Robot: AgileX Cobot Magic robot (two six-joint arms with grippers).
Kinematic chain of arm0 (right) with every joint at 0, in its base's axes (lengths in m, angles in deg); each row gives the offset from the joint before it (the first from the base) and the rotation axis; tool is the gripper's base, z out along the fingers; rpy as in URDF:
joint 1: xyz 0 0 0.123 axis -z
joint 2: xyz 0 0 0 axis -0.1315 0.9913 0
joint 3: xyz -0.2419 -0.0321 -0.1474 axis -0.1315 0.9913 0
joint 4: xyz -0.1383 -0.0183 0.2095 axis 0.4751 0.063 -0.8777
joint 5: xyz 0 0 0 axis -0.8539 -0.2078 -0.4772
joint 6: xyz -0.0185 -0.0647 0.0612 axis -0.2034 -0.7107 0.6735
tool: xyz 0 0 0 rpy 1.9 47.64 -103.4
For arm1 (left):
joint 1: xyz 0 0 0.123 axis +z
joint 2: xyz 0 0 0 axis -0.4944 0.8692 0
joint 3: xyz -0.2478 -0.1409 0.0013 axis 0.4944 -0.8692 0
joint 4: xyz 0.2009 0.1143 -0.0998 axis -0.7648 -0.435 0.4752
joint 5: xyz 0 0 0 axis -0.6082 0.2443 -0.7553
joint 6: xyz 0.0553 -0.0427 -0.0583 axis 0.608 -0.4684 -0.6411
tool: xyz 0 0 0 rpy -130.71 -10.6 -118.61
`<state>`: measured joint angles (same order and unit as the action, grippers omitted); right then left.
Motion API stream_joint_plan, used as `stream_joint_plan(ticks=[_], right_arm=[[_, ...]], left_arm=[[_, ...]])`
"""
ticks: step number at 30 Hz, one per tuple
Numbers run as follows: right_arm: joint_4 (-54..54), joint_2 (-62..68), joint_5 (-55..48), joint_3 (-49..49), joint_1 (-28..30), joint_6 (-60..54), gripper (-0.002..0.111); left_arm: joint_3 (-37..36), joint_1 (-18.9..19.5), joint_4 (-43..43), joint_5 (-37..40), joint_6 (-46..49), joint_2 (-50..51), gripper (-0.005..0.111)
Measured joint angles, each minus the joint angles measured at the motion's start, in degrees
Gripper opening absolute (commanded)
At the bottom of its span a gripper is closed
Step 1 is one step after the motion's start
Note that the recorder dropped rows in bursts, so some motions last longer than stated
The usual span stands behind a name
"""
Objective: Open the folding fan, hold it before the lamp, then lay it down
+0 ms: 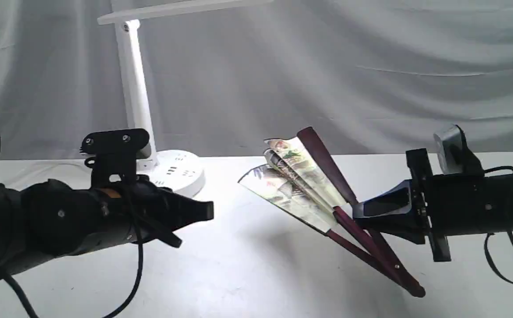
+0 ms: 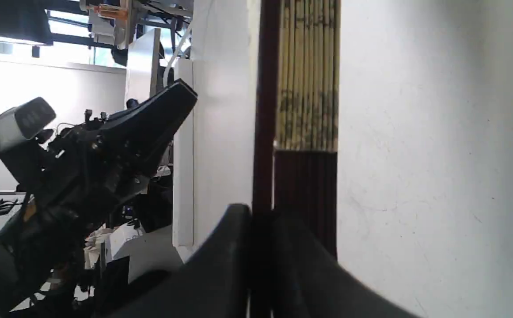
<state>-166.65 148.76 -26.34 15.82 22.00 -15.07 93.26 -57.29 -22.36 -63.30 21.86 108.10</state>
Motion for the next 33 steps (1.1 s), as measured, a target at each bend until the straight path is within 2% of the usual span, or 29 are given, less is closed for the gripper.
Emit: stream_joint_plan(ticks=[6, 13, 17, 21, 25, 30, 33], right_arm=[[0.0, 0.0, 0.0, 0.0, 0.0, -0.7, 0.000], [0.0, 0.0, 0.0, 0.0, 0.0, -0.7, 0.000], [0.0, 0.0, 0.0, 0.0, 0.0, -0.9, 0.000], [0.4, 0.0, 0.0, 0.0, 0.0, -0.9, 0.000], [0.4, 0.0, 0.0, 0.0, 0.0, -0.9, 0.000], [0.9, 0.0, 0.0, 0.0, 0.0, -0.9, 0.000], [0.9, 0.0, 0.0, 0.0, 0.0, -0.9, 0.000]], left_arm=[[-0.8, -1.9, -4.2, -3.9, -0.3, 0.0, 0.008], [-2.2, -7.3, -6.1, -12.0, -4.1, 0.0, 0.002], [-6.4, -10.5, -9.1, -20.8, -11.3, 0.0, 0.002], [-11.7, -11.3, -16.2, -30.7, -25.8, 0.0, 0.002], [-15.1, -11.3, -22.0, -42.5, -39.3, 2.2, 0.017], [-15.4, -11.3, -26.3, -50.7, -55.2, 7.5, 0.044], [-15.4, -11.3, -27.4, -53.6, -69.0, 10.8, 0.049]])
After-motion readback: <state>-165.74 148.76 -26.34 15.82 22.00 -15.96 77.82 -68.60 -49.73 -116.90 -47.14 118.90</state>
